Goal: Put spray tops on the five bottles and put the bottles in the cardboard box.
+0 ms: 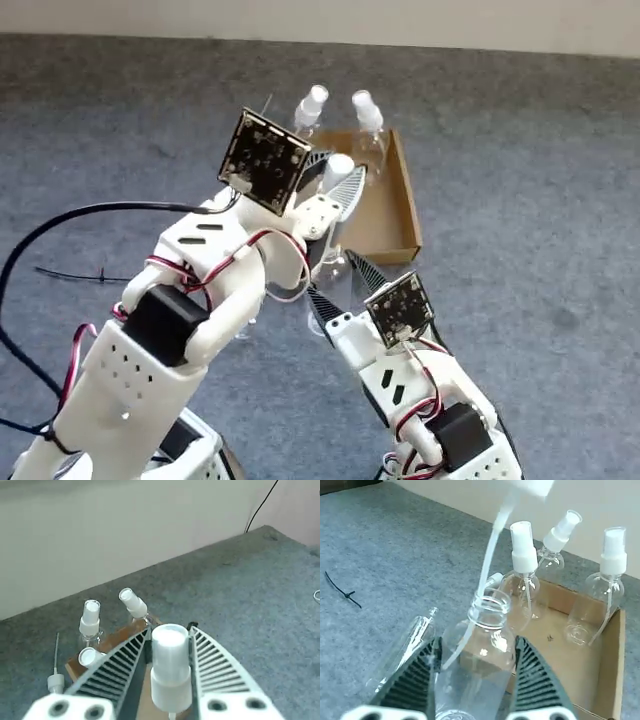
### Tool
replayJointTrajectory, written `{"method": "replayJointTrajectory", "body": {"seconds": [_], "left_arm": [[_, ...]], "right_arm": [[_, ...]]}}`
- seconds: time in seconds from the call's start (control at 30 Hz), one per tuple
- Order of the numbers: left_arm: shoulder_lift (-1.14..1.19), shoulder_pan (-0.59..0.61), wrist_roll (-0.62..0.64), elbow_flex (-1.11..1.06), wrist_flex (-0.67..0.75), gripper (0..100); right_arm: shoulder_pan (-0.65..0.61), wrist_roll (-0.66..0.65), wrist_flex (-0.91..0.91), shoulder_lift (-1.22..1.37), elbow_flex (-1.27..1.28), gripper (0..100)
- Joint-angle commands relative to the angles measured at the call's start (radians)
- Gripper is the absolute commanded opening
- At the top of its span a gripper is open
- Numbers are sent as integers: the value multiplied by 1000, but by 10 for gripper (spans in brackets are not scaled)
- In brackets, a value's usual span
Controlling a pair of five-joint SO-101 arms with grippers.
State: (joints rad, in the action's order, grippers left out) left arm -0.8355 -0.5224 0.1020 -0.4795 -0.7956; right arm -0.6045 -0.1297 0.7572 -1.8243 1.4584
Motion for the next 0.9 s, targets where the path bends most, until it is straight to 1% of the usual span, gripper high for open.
{"method": "replayJointTrajectory", "body": {"seconds": [0.0,0.17,0.3,0.4,0.6,0.77,0.87], "left_arm": [[-7,7,-5,-31,-2,73],[-8,13,-6,-73,-3,73],[-8,10,-8,-87,-83,77],[-8,13,-8,-85,-133,78],[-8,15,-9,-88,-161,81],[-8,13,-17,-71,-203,191],[-8,15,-81,-31,-199,197]], "right_arm": [[-2,11,-1,-13,-18,4],[-1,11,-2,-13,-18,5],[-1,11,-2,-13,-18,5],[24,11,-12,-13,-18,5],[48,14,-30,-13,-18,5],[48,11,-30,-13,-16,5],[48,11,-30,-13,-12,5]]}}
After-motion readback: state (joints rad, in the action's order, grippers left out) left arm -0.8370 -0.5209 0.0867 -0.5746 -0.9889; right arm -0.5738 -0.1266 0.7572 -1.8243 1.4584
